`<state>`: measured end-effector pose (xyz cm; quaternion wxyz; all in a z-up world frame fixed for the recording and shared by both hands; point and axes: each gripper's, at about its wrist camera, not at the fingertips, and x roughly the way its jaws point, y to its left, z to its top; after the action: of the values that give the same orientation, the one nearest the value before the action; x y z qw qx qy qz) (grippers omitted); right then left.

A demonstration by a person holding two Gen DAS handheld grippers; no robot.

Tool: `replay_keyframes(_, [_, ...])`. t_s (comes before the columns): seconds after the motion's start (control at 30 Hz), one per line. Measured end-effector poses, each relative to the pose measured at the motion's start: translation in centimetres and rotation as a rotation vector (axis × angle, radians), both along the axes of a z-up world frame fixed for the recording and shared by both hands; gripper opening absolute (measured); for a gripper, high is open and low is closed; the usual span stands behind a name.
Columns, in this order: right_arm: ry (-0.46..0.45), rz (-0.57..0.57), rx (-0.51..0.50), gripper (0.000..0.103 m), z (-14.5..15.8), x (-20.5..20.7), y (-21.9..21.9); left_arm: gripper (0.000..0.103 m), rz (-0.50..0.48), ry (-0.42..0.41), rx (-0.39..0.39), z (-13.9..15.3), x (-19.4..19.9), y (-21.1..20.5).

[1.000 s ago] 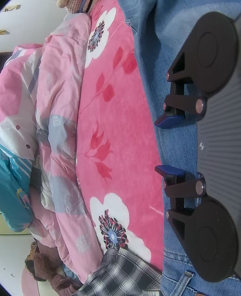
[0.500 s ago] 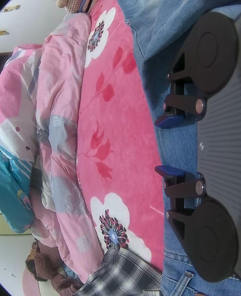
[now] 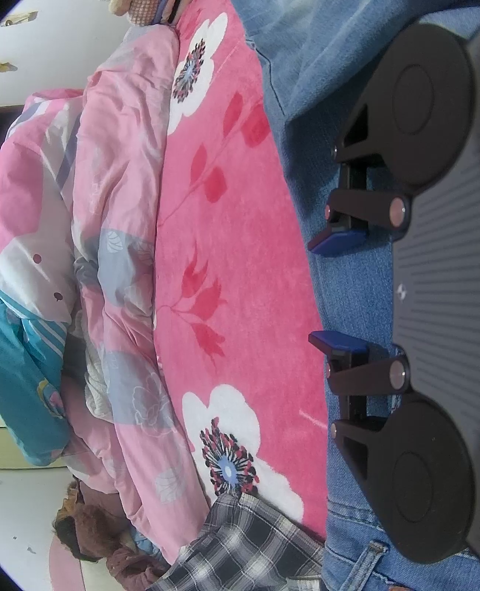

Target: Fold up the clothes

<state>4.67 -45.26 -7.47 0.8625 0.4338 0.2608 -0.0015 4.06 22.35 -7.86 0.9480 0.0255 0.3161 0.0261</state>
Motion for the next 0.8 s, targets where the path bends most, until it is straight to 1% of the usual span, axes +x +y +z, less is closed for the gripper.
replay_keyframes(0.03, [0.02, -0.025, -0.03, 0.041, -0.5, 1.1, -0.6, 0.048, 0.001, 0.0, 0.004, 0.0, 0.0, 0.0])
replay_keyframes(0.07, [0.039, -0.057, -0.047, 0.036, -1.2, 2.2, -1.2, 0.048, 0.001, 0.0, 0.007, 0.0, 0.0, -0.1])
replay_keyframes(0.1, [0.041, -0.074, -0.023, 0.025, -2.0, 3.1, -1.6, 0.048, 0.002, 0.0, 0.011, 0.0, 0.0, -0.1])
replay_keyframes(0.13, [0.042, -0.09, -0.001, 0.017, -2.7, 3.8, -1.9, 0.048, 0.002, 0.0, 0.013, 0.0, 0.0, -0.2])
replay_keyframes(0.17, [0.035, -0.1, 0.015, 0.006, -3.1, 4.2, -1.9, 0.048, 0.002, 0.0, 0.015, -0.1, 0.0, -0.2])
replay_keyframes(0.2, [0.019, -0.1, 0.021, 0.003, -3.3, 4.2, -1.6, 0.048, 0.002, -0.001, 0.017, -0.1, 0.0, -0.2])
replay_keyframes(0.27, [-0.034, -0.107, 0.01, 0.002, -2.8, 3.7, -1.3, 0.048, 0.002, 0.0, 0.019, -0.1, 0.0, -0.3])
replay_keyframes(0.37, [-0.074, -0.136, -0.009, 0.002, -2.0, 2.7, -1.6, 0.048, 0.003, -0.001, 0.018, -0.1, 0.0, -0.3])
replay_keyframes(0.5, [-0.02, -0.167, -0.009, 0.001, -3.7, 2.7, -3.2, 0.048, 0.003, -0.001, 0.015, -0.1, 0.0, -0.3])
replay_keyframes(0.57, [-0.023, -0.186, -0.006, 0.0, -4.2, 2.6, -3.4, 0.048, 0.003, -0.001, 0.014, -0.1, 0.0, -0.2])
replay_keyframes(0.73, [-0.029, -0.252, -0.019, 0.0, -3.7, 1.1, -3.9, 0.048, 0.003, -0.001, 0.012, -0.1, 0.1, -0.2])
replay_keyframes(0.8, [-0.02, -0.245, -0.056, 0.0, -3.3, 0.7, -3.6, 0.048, 0.003, -0.001, 0.01, -0.1, 0.1, -0.2])
